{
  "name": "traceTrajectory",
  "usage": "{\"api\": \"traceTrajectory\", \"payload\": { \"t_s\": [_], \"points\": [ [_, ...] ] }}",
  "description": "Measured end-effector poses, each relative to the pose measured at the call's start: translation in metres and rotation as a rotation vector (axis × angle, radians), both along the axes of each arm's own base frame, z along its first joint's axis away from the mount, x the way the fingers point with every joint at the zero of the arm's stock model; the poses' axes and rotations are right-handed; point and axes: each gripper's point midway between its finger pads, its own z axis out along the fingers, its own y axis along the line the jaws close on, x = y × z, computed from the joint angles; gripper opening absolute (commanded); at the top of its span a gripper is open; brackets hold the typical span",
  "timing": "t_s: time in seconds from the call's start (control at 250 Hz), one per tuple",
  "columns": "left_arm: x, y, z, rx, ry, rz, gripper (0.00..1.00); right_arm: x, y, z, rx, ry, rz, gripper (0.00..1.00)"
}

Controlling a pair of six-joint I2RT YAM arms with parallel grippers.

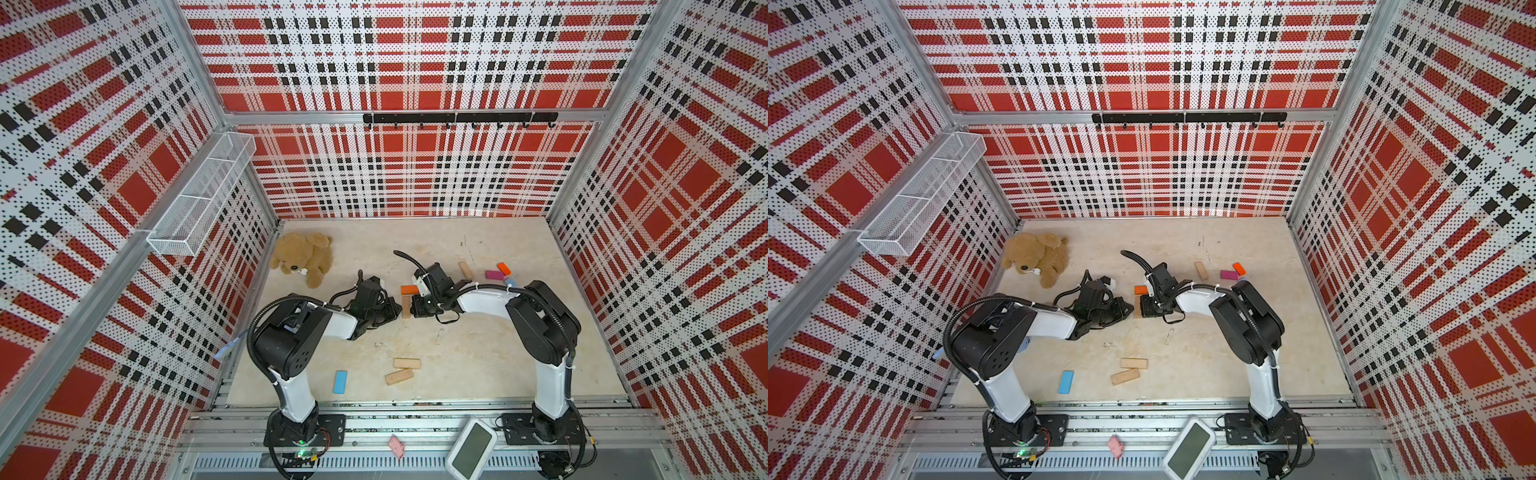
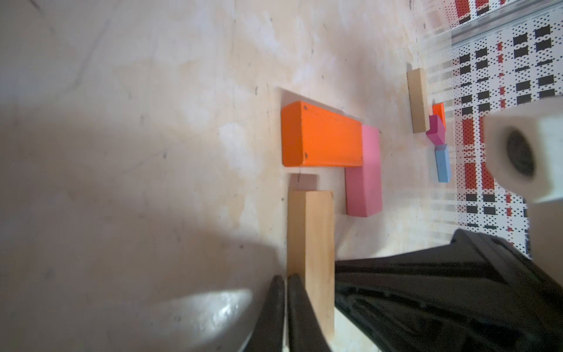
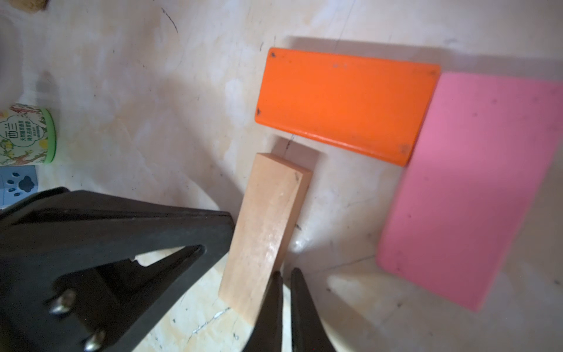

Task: Assemble the letter p with building blocks
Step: Assemble the building block at the center of the board.

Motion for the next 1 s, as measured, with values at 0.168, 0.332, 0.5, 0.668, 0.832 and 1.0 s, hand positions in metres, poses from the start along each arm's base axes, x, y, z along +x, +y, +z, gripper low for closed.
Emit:
{"api": "traceTrajectory", "payload": {
  "t_s": [0.168, 0.332, 0.5, 0.668, 0.832, 1.0],
  "points": [
    [0.0011, 0.0007, -0.0002, -0.002, -0.001, 0.002, 0.11, 0.0003, -0.0005, 0.0001, -0.004, 0.0, -0.001, 0.11],
    [0.0014, 0.0008, -0.0001, -0.005, -0.001, 0.002, 0.11, 0.0003, -0.0005, 0.0, -0.006, -0.001, 0.0, 0.11],
    [0.0017, 0.0011, 0.0, -0.007, 0.0, 0.004, 0.11, 0.0023, -0.0016, 0.0008, -0.016, -0.008, -0.004, 0.11],
    [0.0035, 0.0048, -0.0001, -0.01, -0.004, 0.016, 0.11, 0.0049, -0.0041, 0.0004, -0.032, -0.021, -0.011, 0.12],
    [0.0051, 0.0074, 0.0, -0.01, -0.004, 0.024, 0.11, 0.0079, -0.0031, 0.0004, -0.038, -0.029, -0.009, 0.12],
    [0.0053, 0.0075, 0.0, -0.01, -0.004, 0.025, 0.11, 0.0096, -0.0019, 0.0008, -0.037, -0.032, -0.009, 0.12]
  ]
}}
